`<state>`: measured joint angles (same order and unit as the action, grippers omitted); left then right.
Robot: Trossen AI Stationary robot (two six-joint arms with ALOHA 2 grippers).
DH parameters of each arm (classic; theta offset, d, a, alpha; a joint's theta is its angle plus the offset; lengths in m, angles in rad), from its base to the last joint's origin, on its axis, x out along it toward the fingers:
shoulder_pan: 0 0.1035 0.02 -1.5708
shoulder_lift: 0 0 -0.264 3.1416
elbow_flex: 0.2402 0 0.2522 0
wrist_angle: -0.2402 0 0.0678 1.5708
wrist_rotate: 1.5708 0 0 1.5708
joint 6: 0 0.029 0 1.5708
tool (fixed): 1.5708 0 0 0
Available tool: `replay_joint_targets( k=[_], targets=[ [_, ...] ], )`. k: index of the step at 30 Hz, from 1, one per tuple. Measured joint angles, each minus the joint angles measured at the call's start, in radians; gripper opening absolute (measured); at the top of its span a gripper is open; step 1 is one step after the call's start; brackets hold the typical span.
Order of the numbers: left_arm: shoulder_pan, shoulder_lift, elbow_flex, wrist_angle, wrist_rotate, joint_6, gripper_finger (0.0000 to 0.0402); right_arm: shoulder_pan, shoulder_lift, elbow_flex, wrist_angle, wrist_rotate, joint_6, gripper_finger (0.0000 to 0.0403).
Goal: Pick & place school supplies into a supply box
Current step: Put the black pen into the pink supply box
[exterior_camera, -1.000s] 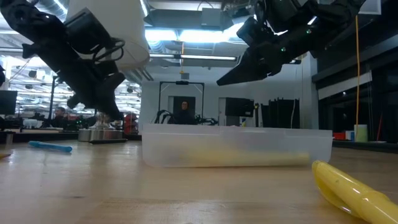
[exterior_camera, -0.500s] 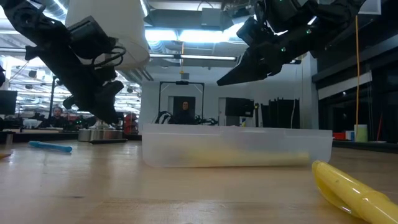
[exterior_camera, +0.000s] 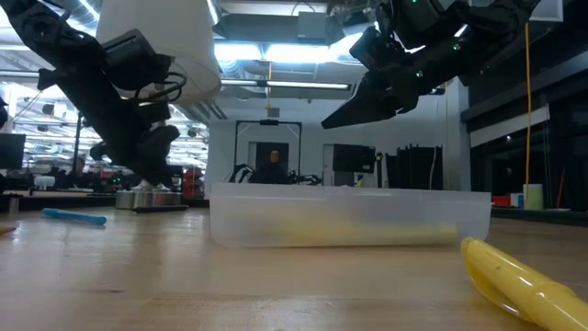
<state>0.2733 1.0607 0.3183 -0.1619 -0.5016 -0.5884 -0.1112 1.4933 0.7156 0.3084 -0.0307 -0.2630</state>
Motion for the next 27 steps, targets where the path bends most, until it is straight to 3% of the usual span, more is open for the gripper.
replay_joint_targets(
  k=[12,19,27],
  targets=[
    [0.027,0.089,0.0,0.01,0.013,-0.035,0.0177,0.0,0.0,0.0,0.011,0.001,0.0,0.0006],
    [0.14,0.145,0.0,0.032,0.151,0.009,0.0177,0.0,0.0,0.0,0.048,0.002,0.02,0.0029],
    [0.212,0.156,0.001,0.036,0.229,0.061,0.0176,-0.021,0.0,0.0,0.059,0.002,0.02,0.0015]
  ],
)
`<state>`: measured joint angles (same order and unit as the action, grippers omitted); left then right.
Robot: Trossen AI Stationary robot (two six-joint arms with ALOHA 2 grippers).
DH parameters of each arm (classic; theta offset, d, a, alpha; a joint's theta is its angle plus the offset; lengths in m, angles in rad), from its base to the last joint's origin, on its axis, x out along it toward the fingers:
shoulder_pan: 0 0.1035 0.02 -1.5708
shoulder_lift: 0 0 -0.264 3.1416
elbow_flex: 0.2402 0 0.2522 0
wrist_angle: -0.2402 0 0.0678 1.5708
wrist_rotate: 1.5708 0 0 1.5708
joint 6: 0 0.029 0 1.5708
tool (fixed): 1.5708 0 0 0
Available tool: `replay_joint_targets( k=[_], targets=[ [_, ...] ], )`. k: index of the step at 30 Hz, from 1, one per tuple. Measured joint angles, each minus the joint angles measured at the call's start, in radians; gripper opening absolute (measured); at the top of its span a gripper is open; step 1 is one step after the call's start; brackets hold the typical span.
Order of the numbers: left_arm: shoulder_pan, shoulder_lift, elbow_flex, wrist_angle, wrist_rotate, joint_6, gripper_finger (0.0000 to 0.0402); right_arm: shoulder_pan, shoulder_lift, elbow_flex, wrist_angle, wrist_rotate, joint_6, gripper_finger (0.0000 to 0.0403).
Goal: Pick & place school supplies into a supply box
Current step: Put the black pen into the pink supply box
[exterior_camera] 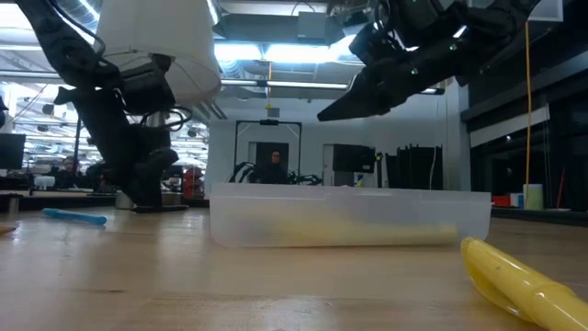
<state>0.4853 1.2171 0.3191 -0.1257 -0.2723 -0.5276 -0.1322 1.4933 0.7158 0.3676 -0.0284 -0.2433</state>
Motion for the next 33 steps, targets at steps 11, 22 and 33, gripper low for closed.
replay_joint_targets(
  k=[11,22,33],
  targets=[
    [0.017,-0.002,0.005,-0.075,0.071,0.085,0.0124,-0.016,0.0,0.0,-0.003,0.0,0.0,0.0022],
    [0.017,-0.003,0.005,-0.091,0.091,0.083,0.0012,-0.016,0.0,0.0,-0.014,0.0,0.0,0.0008],
    [-0.032,-0.079,-0.004,-0.109,0.101,0.094,0.0009,-0.016,0.0,0.0,-0.066,-0.001,0.023,0.0025]
  ],
)
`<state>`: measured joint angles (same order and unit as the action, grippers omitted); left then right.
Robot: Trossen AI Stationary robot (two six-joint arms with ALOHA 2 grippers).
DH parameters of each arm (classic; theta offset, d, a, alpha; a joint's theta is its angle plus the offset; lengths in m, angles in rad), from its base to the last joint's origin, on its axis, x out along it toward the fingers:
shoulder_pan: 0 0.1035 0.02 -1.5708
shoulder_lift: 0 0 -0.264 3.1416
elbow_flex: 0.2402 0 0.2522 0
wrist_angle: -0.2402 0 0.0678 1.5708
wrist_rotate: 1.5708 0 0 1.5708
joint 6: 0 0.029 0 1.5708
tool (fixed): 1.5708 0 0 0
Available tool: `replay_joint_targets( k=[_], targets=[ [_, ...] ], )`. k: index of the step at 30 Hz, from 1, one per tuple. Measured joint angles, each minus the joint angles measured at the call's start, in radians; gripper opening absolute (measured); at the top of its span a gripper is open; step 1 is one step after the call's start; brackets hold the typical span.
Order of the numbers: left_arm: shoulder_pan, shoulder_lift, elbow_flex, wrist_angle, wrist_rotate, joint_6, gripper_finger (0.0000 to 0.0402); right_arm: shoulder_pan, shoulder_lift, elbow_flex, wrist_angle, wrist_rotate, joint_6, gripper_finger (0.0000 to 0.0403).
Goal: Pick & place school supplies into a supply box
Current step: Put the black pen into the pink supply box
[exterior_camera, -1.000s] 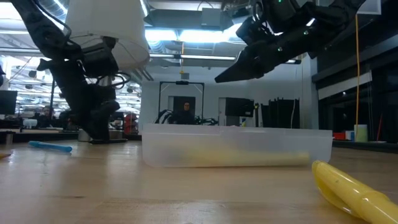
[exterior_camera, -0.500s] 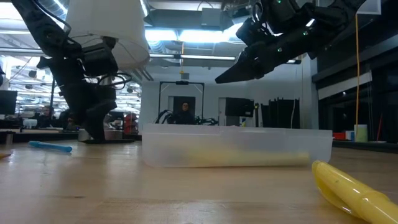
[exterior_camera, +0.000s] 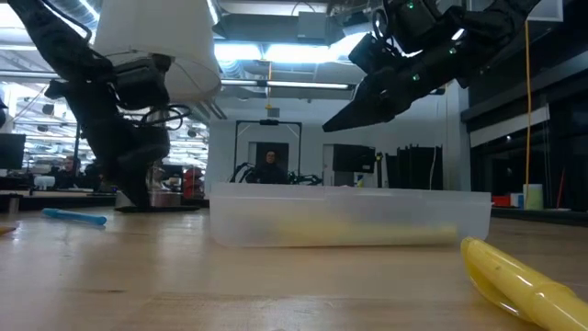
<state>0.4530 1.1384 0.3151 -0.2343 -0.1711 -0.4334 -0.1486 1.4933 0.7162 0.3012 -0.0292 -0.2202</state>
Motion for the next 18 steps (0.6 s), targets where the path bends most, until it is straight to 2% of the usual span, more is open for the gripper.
replay_joint_targets(
  k=[3,11,18],
  targets=[
    [-0.031,-0.052,-0.003,-0.011,0.015,0.001,0.0009,0.0,0.0,0.0,0.0,0.0,0.003,0.0022],
    [-0.146,-0.17,-0.001,-0.01,-0.034,-0.024,0.0008,0.0,0.0,0.0,-0.021,0.0,0.003,0.0005],
    [-0.3,-0.237,0.0,0.003,-0.074,-0.011,0.0008,0.0,0.0,0.0,-0.046,0.0,0.008,0.0028]
  ],
)
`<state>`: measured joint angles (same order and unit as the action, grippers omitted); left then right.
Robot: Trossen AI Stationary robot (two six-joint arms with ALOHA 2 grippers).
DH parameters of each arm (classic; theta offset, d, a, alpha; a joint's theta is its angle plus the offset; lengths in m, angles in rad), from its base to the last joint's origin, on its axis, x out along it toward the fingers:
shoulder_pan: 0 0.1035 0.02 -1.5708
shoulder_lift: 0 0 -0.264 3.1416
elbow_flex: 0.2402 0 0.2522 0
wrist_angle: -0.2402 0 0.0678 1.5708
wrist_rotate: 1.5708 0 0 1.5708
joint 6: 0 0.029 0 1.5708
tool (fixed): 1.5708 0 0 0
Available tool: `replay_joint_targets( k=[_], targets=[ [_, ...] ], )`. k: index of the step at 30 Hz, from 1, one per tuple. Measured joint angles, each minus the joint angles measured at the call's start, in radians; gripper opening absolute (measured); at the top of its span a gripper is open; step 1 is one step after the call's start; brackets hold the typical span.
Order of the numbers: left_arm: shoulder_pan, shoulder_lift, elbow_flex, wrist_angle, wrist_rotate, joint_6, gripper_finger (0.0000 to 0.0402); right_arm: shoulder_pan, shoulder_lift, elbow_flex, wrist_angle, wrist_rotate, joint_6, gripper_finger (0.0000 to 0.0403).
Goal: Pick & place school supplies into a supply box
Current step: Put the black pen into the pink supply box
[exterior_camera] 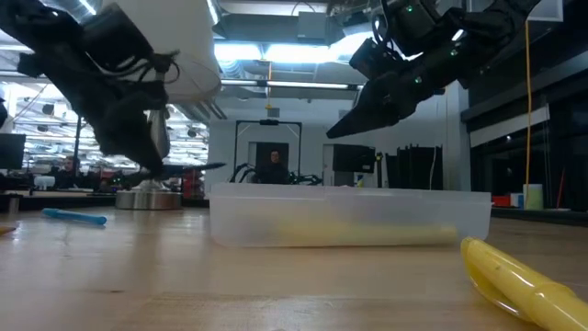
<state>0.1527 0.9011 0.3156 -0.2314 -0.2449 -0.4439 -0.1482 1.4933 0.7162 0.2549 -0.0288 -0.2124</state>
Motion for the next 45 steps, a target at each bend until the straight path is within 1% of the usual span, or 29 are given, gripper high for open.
replay_joint_targets(
  k=[2,4,7,11,13,15,21,24,26,29,33,35,37,40,43,45],
  targets=[
    [-0.05,-0.013,0.0,0.012,-0.028,0.005,0.0008,0.0,0.0,0.0,-0.002,0.0,0.0,0.003],
    [-0.103,-0.023,0.002,0.03,-0.085,0.009,0.0008,0.001,-0.002,0.0,-0.004,0.0,0.0,0.0028],
    [-0.181,-0.032,0.002,0.048,-0.175,0.012,0.0008,0.003,-0.009,0.0,-0.004,0.0,0.0,0.0019],
    [-0.275,-0.036,0.002,0.092,-0.245,0.019,0.0008,0.003,-0.038,0.001,-0.033,0.0,0.003,0.0006],
    [-0.319,-0.035,-0.002,0.144,-0.271,0.03,0.0008,0.003,-0.055,0.001,-0.049,0.0,0.02,0.0005],
    [-0.358,-0.035,-0.034,0.263,-0.291,0.045,0.0008,0.003,-0.072,0.0,-0.067,0.001,0.046,0.0009],
    [-0.443,-0.035,-0.173,0.719,-0.295,0.199,0.0008,0.028,-0.077,0.0,-0.067,0.001,0.072,0.0026],
    [-0.468,-0.033,-0.205,0.842,-0.287,0.234,0.0008,0.064,-0.077,0.0,-0.069,0.0,0.086,0.0017],
    [-0.483,-0.033,-0.207,0.864,-0.281,0.244,0.0008,0.097,-0.077,0.0,-0.07,0.001,0.08,0.0007],
    [-0.5,-0.022,-0.199,0.861,-0.267,0.276,0.0008,0.147,-0.077,0.0,-0.068,0.011,0.079,0.0007],
    [-0.505,0.014,-0.167,0.86,-0.23,0.323,0.0008,0.205,-0.077,0.0,-0.067,0.104,0.088,0.0009],
    [-0.505,0.043,-0.14,0.858,-0.189,0.362,0.0008,0.229,-0.08,0.0,-0.068,0.132,0.104,0.0005],
    [-0.505,0.079,-0.102,0.858,-0.144,0.4,0.0008,0.253,-0.091,0.0,-0.072,0.134,0.111,0.0005],
    [-0.505,0.138,-0.043,0.857,-0.112,0.454,0.0008,0.287,-0.112,0.0,-0.072,0.148,0.139,0.0007],
    [-0.505,0.196,0.013,0.845,-0.09,0.476,0.0008,0.319,-0.12,0.0,-0.074,0.205,0.16,0.0005],
    [-0.505,0.226,0.054,0.809,-0.082,0.473,0.0008,0.339,-0.122,-0.001,-0.078,0.25,0.176,0.0004]
  ],
)
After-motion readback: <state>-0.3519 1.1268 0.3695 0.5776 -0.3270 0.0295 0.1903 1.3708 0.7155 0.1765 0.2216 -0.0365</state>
